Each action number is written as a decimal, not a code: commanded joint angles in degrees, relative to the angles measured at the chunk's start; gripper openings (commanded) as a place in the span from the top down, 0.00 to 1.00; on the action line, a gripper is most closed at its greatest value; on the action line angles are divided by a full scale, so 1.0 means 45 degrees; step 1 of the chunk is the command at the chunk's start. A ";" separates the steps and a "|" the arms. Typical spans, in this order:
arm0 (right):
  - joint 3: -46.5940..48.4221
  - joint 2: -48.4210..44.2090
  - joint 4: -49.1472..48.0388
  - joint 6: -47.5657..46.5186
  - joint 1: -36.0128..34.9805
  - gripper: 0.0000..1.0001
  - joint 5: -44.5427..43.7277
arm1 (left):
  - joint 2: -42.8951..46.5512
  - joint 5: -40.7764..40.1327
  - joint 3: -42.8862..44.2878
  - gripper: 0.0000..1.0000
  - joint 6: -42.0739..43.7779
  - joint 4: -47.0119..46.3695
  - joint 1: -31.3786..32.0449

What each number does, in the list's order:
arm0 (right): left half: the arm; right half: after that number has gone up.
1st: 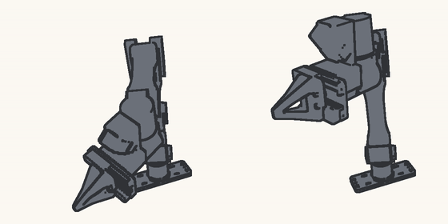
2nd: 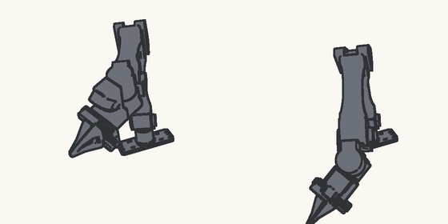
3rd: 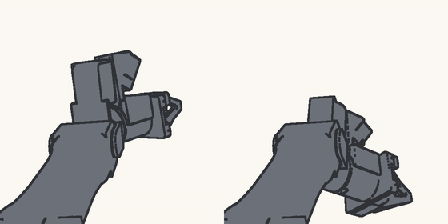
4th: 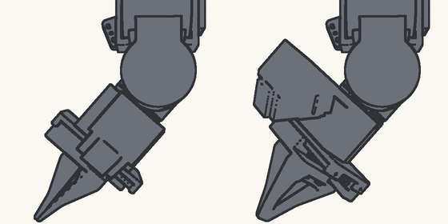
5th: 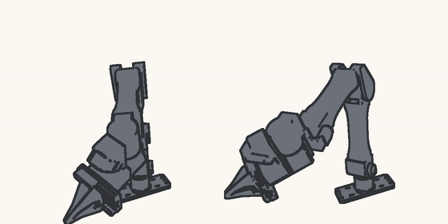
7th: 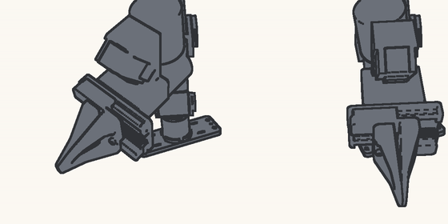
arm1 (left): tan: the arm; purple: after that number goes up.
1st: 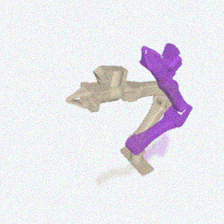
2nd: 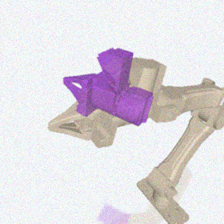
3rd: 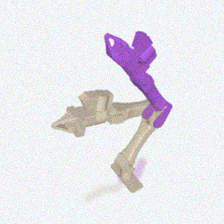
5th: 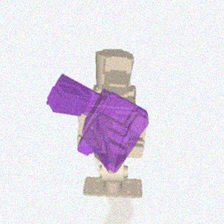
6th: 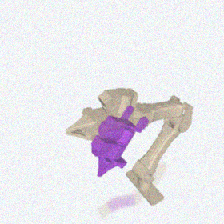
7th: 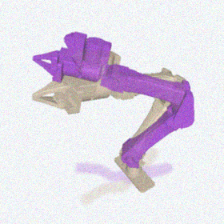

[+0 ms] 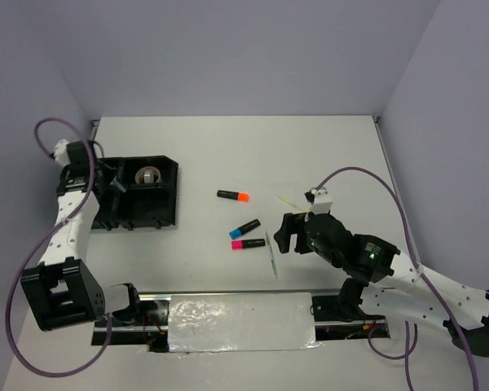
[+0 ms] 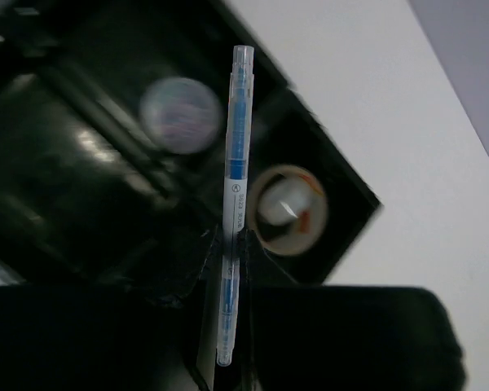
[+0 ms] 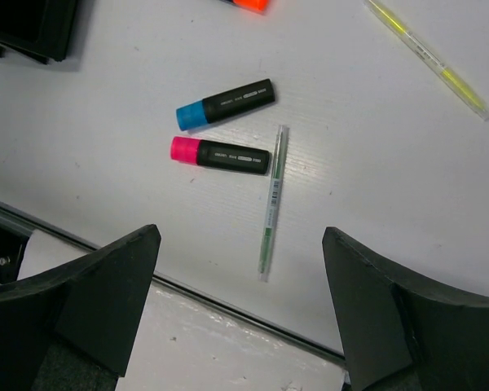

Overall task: Sort the stationery into containers
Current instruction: Place the pen in the storage box, then pick up the pen from the center of the board.

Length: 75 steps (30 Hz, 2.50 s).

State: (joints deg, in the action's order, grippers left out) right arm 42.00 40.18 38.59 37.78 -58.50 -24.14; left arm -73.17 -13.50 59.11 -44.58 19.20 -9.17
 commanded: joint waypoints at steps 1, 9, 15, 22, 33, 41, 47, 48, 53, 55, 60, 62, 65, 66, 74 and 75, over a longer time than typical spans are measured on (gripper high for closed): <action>0.0179 0.0112 -0.0371 -0.0251 -0.0027 0.12 0.0032 | 0.0693 0.0187 -0.0305 1.00 -0.1735 0.0693 -0.1820; 0.0159 0.0426 -0.0606 -0.0524 -0.0047 0.12 0.0286 | -0.1241 -0.0612 0.1338 1.00 -0.1364 0.2315 -0.3995; 0.0120 0.0718 -0.0841 -0.0525 -0.0027 0.12 0.0482 | -0.1884 -0.0185 0.1140 0.94 -0.0856 0.1436 -0.4603; 0.0412 0.1226 -0.0821 -0.0524 -0.0047 0.12 0.0463 | -0.2316 0.0068 0.0459 0.88 -0.0992 0.1105 -0.4681; 0.1175 0.2164 -0.0841 -0.0544 -0.0339 0.12 0.0560 | -0.1378 -0.0439 -0.0128 0.60 -0.0953 0.1339 -0.4701; 0.1214 0.1969 -0.0665 -0.0563 -0.0398 0.11 0.0365 | -0.0949 0.0008 -0.0324 0.28 -0.0818 0.1300 -0.4623; 0.1077 0.1618 -0.0490 -0.0310 -0.0379 0.11 -0.0103 | 0.0496 0.2137 -0.0343 0.07 0.0722 -0.0982 -0.2362; 0.1058 0.1327 -0.0451 -0.0232 -0.0379 0.10 -0.0239 | 0.0652 0.2759 -0.0111 0.07 0.0862 -0.1218 -0.1816; 0.1272 0.0155 0.0835 0.0763 -0.0301 0.09 -0.1916 | 0.0090 0.2899 0.1120 0.06 0.2401 -0.1257 0.3632; 0.1292 -0.0587 0.1111 0.1116 -0.0281 0.08 -0.2270 | -0.1080 0.3059 0.2289 0.06 0.2775 -0.0677 0.5734; 0.1351 -0.1799 0.2204 0.1915 -0.0262 0.09 -0.2936 | -0.4382 -0.0723 0.5451 0.06 0.1728 0.2935 1.0638; 0.1390 -0.2035 0.2556 0.2053 -0.0223 0.09 -0.2936 | -0.4873 -0.2580 0.5517 0.07 -0.0553 0.3620 1.1739; 0.1507 -0.1996 0.3162 0.2209 -0.0242 0.09 -0.2955 | -0.4640 -0.4477 0.4467 0.17 -0.3252 0.3060 1.3907; 0.1546 -0.1977 0.3279 0.2210 -0.0223 0.09 -0.2936 | -0.4678 -0.4849 0.4346 0.23 -0.4225 0.2806 1.4860; 0.1234 -0.2932 0.3515 0.2327 -0.0261 0.09 -0.2722 | -0.7605 -0.5692 0.5669 0.39 -0.7064 0.4345 1.7817; 0.1156 -0.3030 0.3495 0.2327 -0.0223 0.09 -0.2702 | -0.7840 -0.5769 0.5750 0.39 -0.7299 0.4385 1.8128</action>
State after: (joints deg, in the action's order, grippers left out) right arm 46.92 28.45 53.67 47.11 -59.70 -35.18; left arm -104.92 -34.94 82.63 -69.63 35.22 70.22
